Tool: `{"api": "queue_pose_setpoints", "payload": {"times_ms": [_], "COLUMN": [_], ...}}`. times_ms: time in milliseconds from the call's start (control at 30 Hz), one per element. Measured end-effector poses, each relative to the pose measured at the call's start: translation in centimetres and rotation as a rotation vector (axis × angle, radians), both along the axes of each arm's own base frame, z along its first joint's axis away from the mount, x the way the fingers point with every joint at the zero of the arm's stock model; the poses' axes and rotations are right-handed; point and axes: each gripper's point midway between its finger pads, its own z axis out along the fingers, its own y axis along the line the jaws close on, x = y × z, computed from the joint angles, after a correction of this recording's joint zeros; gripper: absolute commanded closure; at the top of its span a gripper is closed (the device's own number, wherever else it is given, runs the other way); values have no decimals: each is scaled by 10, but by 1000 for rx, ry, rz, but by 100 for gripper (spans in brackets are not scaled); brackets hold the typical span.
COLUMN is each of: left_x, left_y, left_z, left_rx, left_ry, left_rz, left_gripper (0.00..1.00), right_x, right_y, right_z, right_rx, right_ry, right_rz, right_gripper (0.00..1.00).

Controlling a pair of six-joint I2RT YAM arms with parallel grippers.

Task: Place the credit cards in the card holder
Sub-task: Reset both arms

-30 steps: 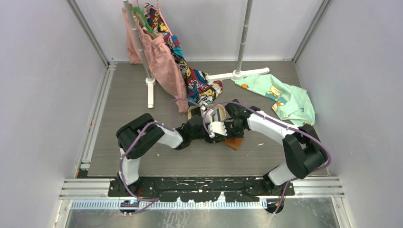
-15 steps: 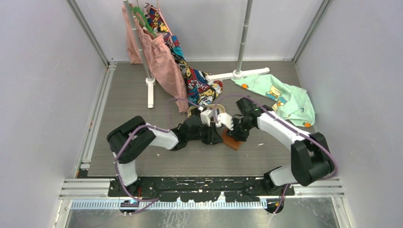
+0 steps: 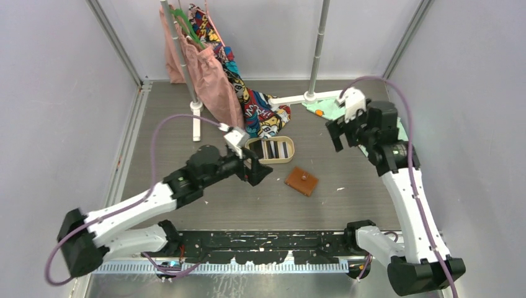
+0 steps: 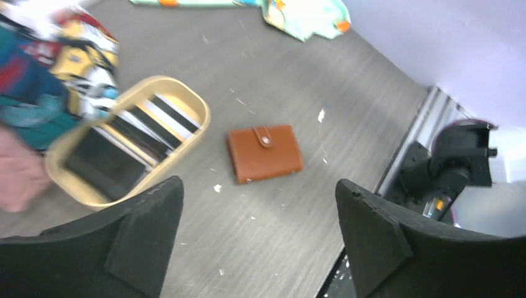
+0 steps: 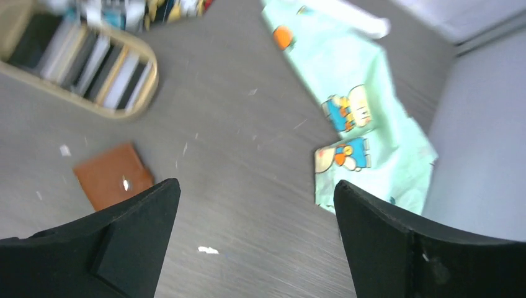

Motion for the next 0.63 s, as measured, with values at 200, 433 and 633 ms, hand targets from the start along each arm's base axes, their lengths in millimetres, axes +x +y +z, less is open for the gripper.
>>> {"api": "queue_pose_setpoints", "payload": {"times_ms": [200,433,633], "left_x": [-2,-17,-24], "left_y": [69,117,138], "left_z": [75,123,128], "left_rx": [-22,-20,16], "left_ry": [-132,-168,-172], "left_rz": [195,293,329], "left_gripper": [0,0,0], "right_x": [-10,-40,-50], "right_y": [2,13,10], "right_z": [100,155,159], "right_rx": [229,460,527], "right_ry": [-165,-220,-208], "right_rz": [-129,-174,-234], "right_gripper": [0,1,0]}}
